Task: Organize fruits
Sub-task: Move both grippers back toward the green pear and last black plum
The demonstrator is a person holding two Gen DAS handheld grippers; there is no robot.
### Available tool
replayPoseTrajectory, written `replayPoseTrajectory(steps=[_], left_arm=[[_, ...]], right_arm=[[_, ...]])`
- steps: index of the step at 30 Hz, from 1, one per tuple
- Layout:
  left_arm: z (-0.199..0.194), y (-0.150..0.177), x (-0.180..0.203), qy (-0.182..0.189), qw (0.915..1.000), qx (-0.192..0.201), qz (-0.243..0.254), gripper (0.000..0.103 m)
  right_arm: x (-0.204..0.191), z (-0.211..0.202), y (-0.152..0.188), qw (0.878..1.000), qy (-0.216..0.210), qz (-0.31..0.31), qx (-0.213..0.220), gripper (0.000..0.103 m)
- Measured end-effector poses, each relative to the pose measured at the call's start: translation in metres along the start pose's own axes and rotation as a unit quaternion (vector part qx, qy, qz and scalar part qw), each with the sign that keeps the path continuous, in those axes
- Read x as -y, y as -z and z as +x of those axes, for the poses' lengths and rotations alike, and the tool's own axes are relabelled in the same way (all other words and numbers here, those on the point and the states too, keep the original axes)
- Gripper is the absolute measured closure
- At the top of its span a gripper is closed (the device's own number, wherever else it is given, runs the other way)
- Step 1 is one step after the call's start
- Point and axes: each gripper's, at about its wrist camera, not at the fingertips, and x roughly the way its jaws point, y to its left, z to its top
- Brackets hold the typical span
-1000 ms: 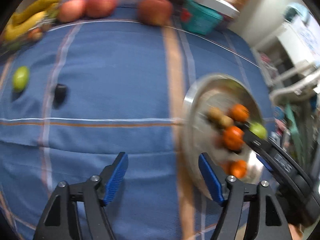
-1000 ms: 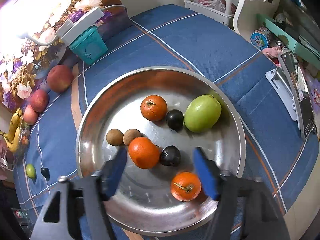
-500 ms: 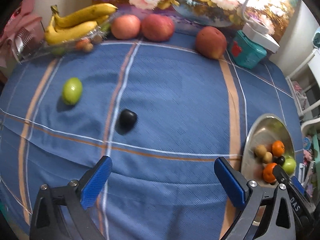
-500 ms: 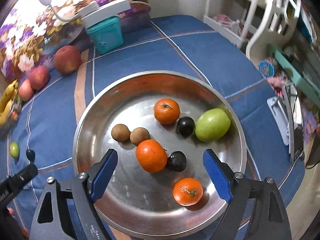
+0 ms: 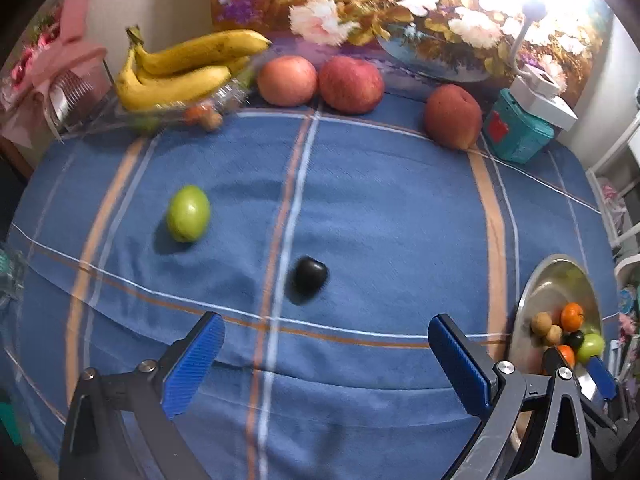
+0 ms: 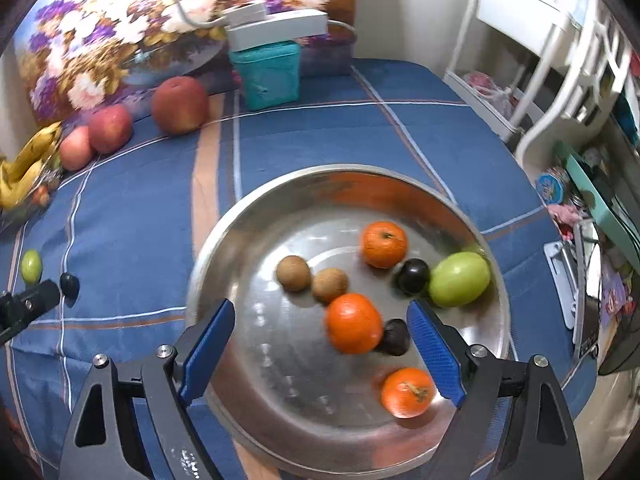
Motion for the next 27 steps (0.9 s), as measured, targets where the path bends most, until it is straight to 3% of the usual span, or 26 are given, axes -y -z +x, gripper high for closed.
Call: replayPoseTrajectory(steps=[5,9,15,20,27], left_arm=[[-0.013,-0.010,-0.020,-0.050,0.9985,0.017,-0.014,0.000],[-0.018,-0.016,-0.039,-0.051,0.9983,0.017,-0.024,0.000],[-0.031,-0.019,-0.058,-0.096,0.9939,0.051,0.018,0.000],[-0.039,-0.024,-0.078,-0.140,0.9864,0.080,0.032,0.000],[-0.042,-0.032,-0.108,-0.137,0.9865,0.089,0.012,0.000]], right_arm=[[-0.023,0.001,0.003,0.999,-0.029,-0.023,-0.005,0.015],[-0.046,-0.003,0.004,0.998,-0.053,-0.041,0.000,0.015],[-0.082,-0.007,0.009,0.992,-0.116,-0.053,-0.004,0.015],[-0.110,-0.010,0.012,0.988,-0.144,-0.064,-0.001,0.015],[-0.148,-0.017,0.015,0.982,-0.165,-0.093,0.021,0.015]])
